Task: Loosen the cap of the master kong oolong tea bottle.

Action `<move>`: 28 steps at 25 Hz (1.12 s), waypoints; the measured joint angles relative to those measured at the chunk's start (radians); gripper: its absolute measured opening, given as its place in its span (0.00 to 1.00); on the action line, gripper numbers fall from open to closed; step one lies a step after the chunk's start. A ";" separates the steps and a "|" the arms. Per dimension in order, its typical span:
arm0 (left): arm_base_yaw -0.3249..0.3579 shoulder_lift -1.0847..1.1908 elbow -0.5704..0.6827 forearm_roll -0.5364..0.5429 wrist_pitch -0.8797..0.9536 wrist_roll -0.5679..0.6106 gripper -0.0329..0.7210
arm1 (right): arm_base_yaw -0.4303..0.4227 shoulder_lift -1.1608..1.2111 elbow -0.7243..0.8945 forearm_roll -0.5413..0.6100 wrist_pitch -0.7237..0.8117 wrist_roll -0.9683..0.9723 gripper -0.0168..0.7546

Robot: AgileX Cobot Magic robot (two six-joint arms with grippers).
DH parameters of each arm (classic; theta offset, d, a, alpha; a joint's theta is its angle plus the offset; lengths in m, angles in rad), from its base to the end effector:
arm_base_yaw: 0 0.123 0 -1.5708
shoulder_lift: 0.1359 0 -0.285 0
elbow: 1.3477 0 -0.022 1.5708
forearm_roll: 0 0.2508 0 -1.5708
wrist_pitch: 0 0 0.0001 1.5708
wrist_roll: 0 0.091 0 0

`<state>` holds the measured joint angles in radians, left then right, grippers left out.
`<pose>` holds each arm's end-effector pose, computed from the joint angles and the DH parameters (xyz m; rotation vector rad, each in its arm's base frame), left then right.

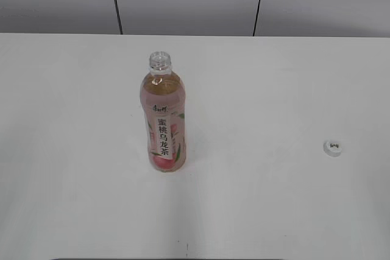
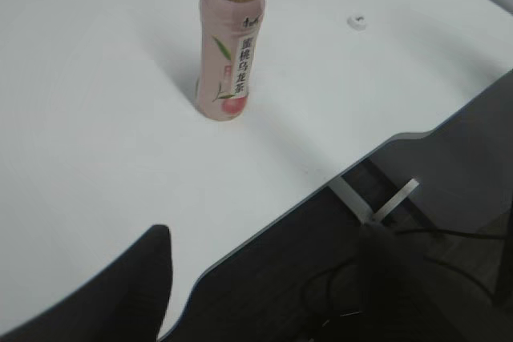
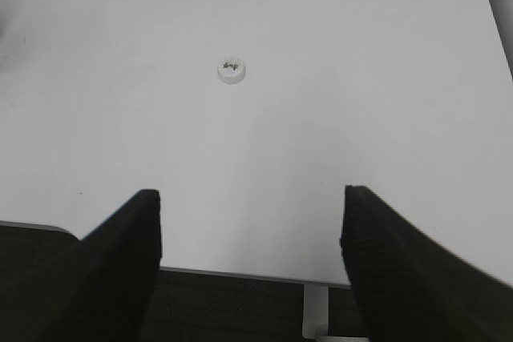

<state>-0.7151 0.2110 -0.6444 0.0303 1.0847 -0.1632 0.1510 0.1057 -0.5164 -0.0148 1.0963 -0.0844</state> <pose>0.0133 -0.0083 0.3150 0.5913 2.0905 -0.4746 0.0083 0.0001 0.2790 -0.2545 2.1542 0.0200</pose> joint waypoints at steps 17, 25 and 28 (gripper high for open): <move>0.000 -0.040 0.084 -0.006 -0.054 0.208 0.63 | 0.000 0.000 0.000 0.000 -0.001 0.000 0.71; 0.000 -0.040 0.084 -0.006 -0.057 0.217 0.63 | 0.000 0.000 0.000 0.000 -0.001 0.000 0.71; 0.000 -0.040 0.084 -0.006 -0.058 0.217 0.63 | -0.003 0.000 0.000 0.000 -0.001 0.000 0.71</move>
<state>-0.7151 0.1705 -0.5601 0.0248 1.0264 0.0535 0.1483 0.1057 -0.5164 -0.0148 1.0954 -0.0844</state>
